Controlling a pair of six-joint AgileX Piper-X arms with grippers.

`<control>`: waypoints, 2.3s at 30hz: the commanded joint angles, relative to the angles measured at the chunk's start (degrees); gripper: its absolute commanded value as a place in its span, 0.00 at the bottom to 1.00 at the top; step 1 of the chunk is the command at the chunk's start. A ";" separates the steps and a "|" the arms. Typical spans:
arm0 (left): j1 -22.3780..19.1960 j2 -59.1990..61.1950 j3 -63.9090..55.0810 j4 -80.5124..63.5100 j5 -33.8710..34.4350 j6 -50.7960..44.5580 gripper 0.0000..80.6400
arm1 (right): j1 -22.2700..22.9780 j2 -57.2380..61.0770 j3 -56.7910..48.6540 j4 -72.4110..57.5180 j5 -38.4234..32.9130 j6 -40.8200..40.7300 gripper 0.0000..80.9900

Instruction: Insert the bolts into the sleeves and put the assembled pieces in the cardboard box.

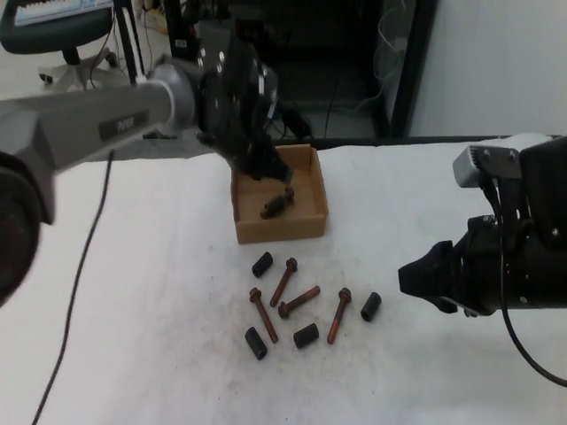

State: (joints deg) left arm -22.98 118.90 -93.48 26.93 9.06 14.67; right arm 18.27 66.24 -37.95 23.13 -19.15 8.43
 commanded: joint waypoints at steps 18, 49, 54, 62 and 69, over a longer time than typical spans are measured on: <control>-4.57 -14.59 5.15 31.95 9.94 -6.18 0.00 | -0.19 -0.55 -0.15 0.21 2.78 -2.92 0.07; -11.35 0.12 8.86 16.51 -7.07 -8.27 0.47 | -0.19 -0.55 -0.15 6.25 -0.07 -5.88 0.07; -11.19 0.12 8.86 14.72 -8.30 -8.27 0.47 | -0.19 -0.55 -0.15 6.43 -0.07 -5.88 0.07; -9.66 0.12 8.86 12.21 -8.57 -8.27 0.47 | -0.19 -0.55 -0.15 6.61 -1.36 -5.88 0.07; -8.40 0.12 8.51 10.80 -8.28 -8.27 0.47 | -0.19 -0.55 -0.15 6.61 -1.36 -5.88 0.07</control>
State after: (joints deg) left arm -31.34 119.34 -84.57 38.24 1.27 6.43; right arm 18.27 66.24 -37.95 29.62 -19.56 2.99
